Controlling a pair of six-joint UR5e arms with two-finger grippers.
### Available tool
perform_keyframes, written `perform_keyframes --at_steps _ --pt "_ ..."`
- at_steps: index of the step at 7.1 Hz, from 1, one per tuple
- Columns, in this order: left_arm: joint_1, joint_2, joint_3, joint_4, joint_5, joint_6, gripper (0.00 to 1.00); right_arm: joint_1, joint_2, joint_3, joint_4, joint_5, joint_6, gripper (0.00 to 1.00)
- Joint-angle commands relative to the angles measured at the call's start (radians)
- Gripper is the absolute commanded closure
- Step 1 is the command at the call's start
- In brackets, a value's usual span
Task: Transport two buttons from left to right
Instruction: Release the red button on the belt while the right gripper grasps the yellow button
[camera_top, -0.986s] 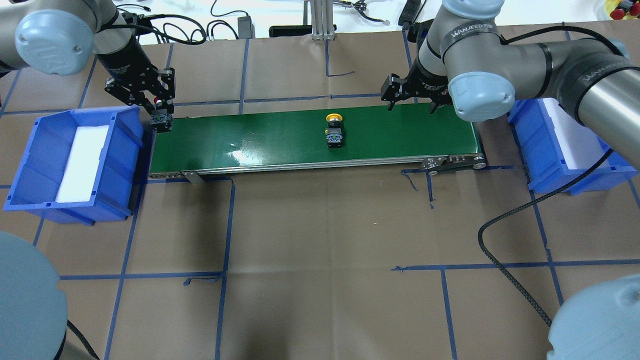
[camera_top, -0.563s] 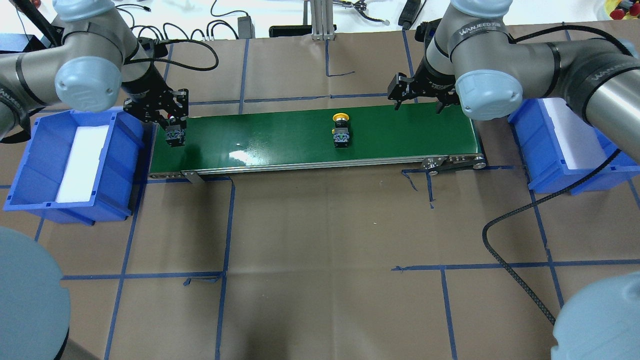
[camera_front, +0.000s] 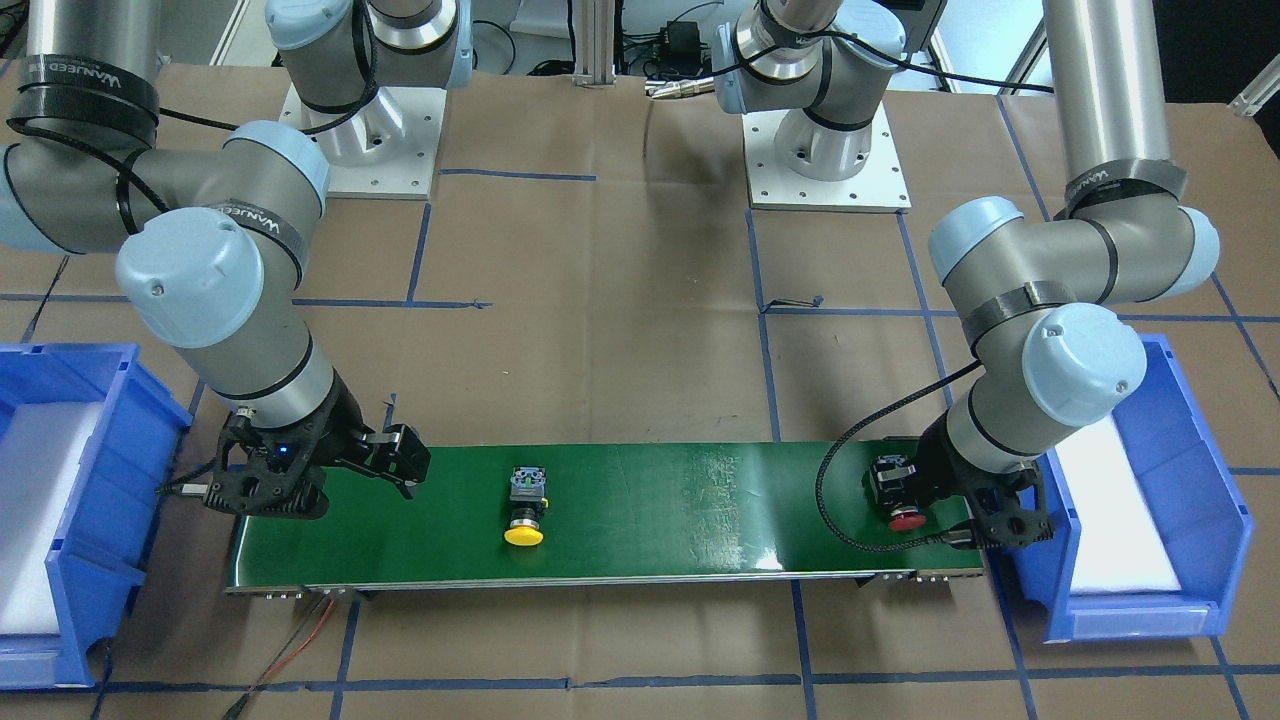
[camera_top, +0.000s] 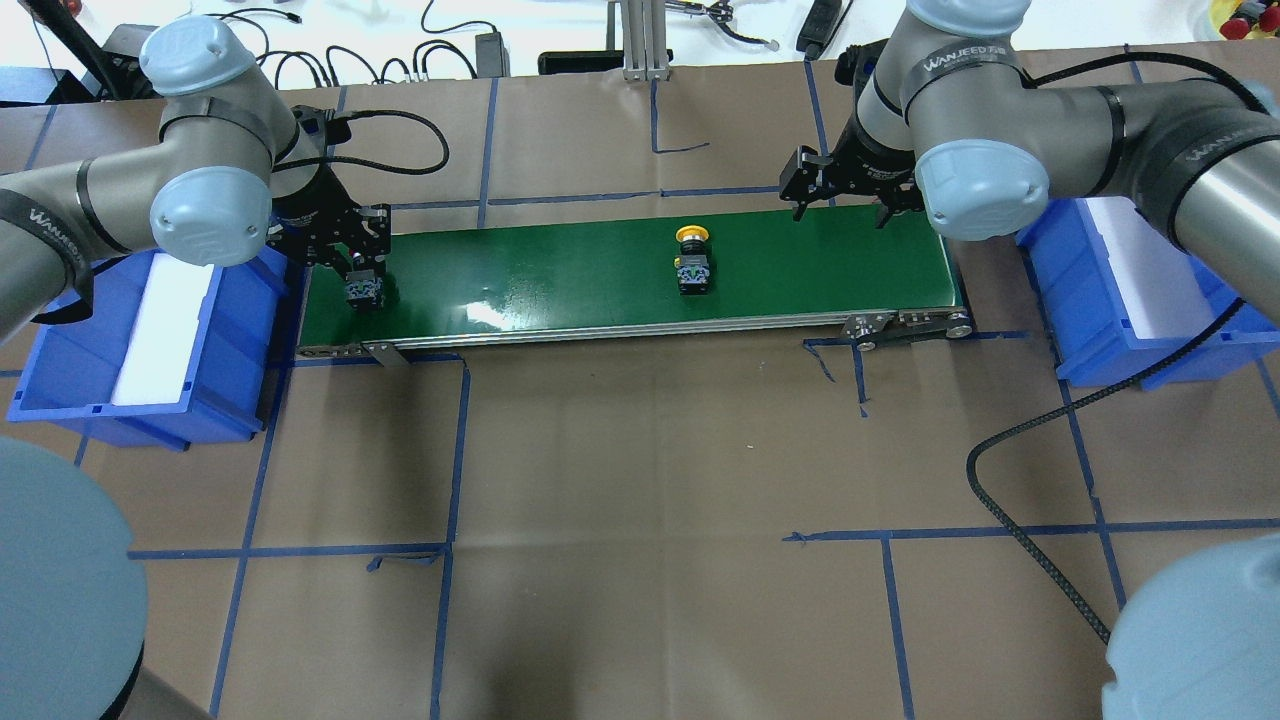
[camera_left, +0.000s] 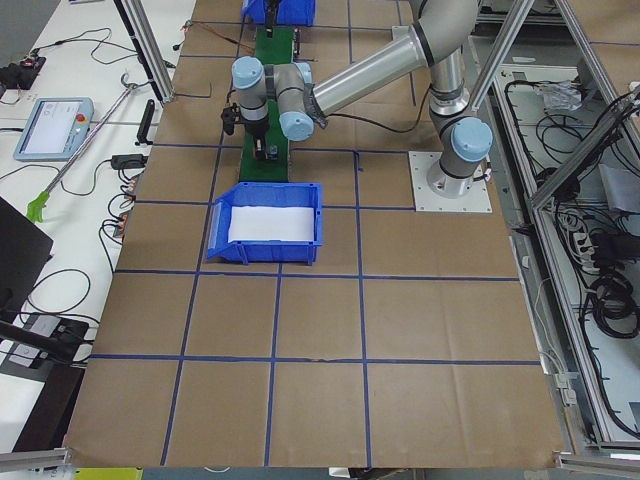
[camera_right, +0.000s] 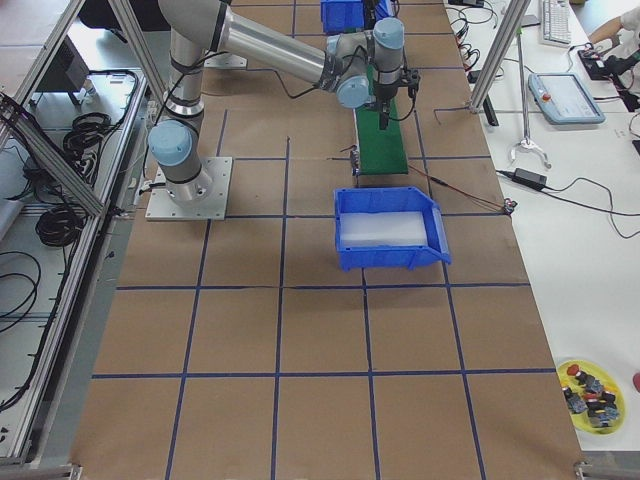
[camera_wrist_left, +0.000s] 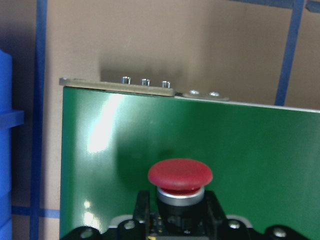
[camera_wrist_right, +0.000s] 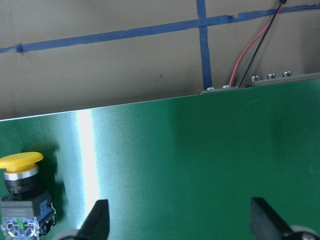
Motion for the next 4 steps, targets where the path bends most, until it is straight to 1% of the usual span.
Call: perform_keyframes --at_steps 1,3,4 --pt "0.0 0.012 0.016 -0.012 0.001 -0.002 0.0 -0.006 0.001 0.004 0.001 0.0 0.001 0.0" --pt "0.0 0.055 0.065 -0.101 0.001 -0.002 0.0 -0.006 0.005 0.006 0.0 0.0 0.001 0.0" --pt "-0.002 0.081 0.1 -0.179 -0.001 -0.002 0.0 -0.007 0.011 0.006 -0.008 0.001 0.001 0.0"
